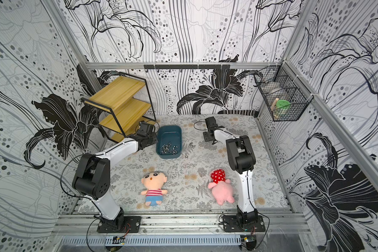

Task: Take out the wing nut from the storage box
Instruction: Move the wing nut to the center of the board.

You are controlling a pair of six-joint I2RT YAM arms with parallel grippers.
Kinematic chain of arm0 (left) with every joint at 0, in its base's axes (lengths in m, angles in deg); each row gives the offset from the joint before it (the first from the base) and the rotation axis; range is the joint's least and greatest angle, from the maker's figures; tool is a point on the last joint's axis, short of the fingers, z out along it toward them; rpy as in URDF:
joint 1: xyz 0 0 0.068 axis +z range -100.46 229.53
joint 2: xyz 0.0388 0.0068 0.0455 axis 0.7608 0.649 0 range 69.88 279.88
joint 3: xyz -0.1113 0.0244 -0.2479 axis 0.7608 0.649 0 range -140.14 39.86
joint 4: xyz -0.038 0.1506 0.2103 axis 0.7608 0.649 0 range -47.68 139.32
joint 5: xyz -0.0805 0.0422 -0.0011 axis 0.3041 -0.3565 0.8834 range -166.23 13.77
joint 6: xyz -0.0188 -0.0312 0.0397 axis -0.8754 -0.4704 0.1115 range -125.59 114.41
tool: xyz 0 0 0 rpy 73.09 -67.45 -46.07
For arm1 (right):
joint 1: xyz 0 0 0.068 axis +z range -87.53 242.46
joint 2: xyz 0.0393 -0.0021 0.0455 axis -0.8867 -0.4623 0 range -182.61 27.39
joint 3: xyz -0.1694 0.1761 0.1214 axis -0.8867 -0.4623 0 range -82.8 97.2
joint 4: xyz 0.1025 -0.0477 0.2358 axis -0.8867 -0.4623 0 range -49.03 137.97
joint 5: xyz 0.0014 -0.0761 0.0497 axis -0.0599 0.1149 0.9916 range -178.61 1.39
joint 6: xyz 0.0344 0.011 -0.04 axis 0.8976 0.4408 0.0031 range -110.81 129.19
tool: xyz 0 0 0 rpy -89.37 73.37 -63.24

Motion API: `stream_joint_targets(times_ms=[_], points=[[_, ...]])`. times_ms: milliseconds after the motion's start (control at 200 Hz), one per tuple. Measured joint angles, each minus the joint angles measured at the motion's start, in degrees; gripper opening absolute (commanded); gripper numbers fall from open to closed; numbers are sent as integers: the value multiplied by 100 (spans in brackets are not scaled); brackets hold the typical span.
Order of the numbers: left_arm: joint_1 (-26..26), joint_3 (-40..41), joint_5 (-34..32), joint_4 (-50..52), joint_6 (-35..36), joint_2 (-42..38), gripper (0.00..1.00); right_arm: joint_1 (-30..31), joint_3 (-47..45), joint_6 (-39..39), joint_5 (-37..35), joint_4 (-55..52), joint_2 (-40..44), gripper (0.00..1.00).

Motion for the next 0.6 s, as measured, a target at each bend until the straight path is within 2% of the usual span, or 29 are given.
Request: stream_joint_targets(times_ms=[411,601], points=[[0,0,-11,0,11,0,29,-2,118,22,505,-216,-28,21],[0,2,-11,-2,17,0,29,4,-105,59,640,-81,72,15]])
